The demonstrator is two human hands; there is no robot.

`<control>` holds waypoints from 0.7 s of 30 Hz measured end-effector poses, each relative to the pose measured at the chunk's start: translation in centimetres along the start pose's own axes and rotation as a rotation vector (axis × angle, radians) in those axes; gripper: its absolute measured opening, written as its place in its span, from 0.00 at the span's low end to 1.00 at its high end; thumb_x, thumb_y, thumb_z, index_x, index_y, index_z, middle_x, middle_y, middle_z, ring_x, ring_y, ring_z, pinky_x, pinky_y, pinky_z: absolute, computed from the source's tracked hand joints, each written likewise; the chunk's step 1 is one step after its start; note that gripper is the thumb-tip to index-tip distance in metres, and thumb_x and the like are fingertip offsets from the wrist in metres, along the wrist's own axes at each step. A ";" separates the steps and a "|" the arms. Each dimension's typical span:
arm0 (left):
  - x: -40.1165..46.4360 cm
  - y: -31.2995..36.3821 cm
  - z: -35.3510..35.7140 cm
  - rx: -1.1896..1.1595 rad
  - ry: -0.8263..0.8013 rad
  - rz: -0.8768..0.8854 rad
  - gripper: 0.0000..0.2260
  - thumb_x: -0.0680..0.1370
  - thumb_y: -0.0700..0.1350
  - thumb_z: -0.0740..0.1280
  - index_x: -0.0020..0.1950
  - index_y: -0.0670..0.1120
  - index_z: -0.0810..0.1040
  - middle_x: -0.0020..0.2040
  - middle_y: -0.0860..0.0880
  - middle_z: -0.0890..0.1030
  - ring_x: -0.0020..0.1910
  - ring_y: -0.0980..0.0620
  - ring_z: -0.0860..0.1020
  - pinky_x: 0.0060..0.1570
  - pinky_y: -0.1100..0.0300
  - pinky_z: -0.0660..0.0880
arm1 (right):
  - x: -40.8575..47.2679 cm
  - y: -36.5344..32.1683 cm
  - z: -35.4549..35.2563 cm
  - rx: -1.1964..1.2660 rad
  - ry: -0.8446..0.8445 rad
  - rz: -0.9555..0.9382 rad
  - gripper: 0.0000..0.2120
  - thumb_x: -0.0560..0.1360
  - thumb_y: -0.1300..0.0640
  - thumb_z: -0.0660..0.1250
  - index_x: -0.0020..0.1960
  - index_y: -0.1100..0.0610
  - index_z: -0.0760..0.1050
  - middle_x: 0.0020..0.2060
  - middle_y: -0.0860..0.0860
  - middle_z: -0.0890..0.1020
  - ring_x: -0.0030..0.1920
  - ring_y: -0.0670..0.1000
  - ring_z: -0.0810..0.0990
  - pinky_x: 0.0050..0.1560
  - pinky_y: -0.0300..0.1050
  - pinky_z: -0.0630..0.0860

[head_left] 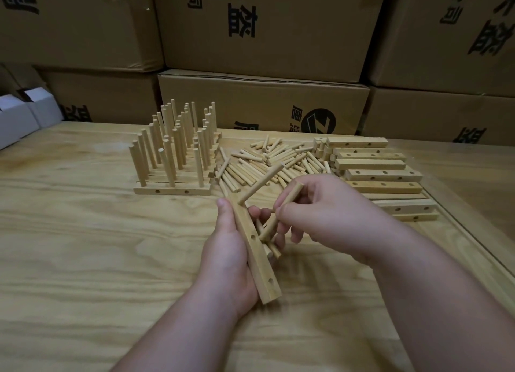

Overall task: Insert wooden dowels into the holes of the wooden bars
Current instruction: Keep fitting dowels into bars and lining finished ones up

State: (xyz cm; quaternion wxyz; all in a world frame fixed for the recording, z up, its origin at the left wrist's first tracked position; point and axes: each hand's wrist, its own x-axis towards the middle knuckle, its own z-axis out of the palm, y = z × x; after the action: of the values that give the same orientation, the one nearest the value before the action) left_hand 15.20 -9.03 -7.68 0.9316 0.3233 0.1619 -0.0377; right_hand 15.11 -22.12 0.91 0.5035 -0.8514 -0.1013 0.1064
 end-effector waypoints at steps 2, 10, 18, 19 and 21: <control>0.0 -0.1 0.0 0.014 0.002 -0.001 0.31 0.79 0.68 0.58 0.28 0.48 0.84 0.40 0.41 0.83 0.32 0.46 0.82 0.39 0.52 0.81 | -0.1 -0.1 0.0 0.024 -0.009 0.001 0.05 0.74 0.64 0.67 0.46 0.58 0.81 0.33 0.54 0.86 0.30 0.47 0.82 0.28 0.34 0.74; 0.0 0.0 -0.3 0.036 0.016 -0.012 0.29 0.77 0.69 0.61 0.31 0.49 0.82 0.44 0.42 0.81 0.37 0.43 0.79 0.41 0.52 0.80 | -0.8 -0.8 -0.4 0.026 -0.096 0.001 0.04 0.74 0.67 0.68 0.46 0.61 0.80 0.35 0.55 0.87 0.31 0.47 0.83 0.25 0.31 0.72; 0.2 0.0 -0.4 0.009 0.004 -0.028 0.29 0.77 0.69 0.60 0.30 0.49 0.81 0.40 0.44 0.81 0.33 0.44 0.79 0.41 0.51 0.80 | -0.9 -0.9 -0.4 0.005 -0.090 0.023 0.05 0.75 0.67 0.67 0.48 0.61 0.80 0.35 0.54 0.87 0.31 0.46 0.82 0.25 0.31 0.72; 0.2 0.0 -0.4 0.009 -0.002 -0.027 0.29 0.77 0.69 0.60 0.30 0.49 0.82 0.41 0.44 0.81 0.33 0.44 0.79 0.40 0.51 0.80 | -0.9 -0.9 -0.4 -0.023 -0.081 0.029 0.06 0.75 0.66 0.67 0.48 0.59 0.81 0.35 0.53 0.87 0.31 0.46 0.83 0.26 0.31 0.72; 0.1 0.0 -0.4 0.009 -0.014 -0.026 0.29 0.78 0.68 0.61 0.30 0.48 0.82 0.41 0.44 0.82 0.32 0.45 0.81 0.38 0.51 0.81 | -0.7 -0.7 -0.5 -0.089 -0.063 0.034 0.07 0.75 0.64 0.67 0.47 0.56 0.82 0.35 0.51 0.87 0.33 0.46 0.84 0.31 0.33 0.76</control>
State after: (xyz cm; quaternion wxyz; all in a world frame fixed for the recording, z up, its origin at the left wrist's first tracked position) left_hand 15.22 -8.77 -7.99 0.9307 0.3251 0.1594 -0.0527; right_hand 14.48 -22.37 1.84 0.4596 -0.8709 -0.1073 0.1371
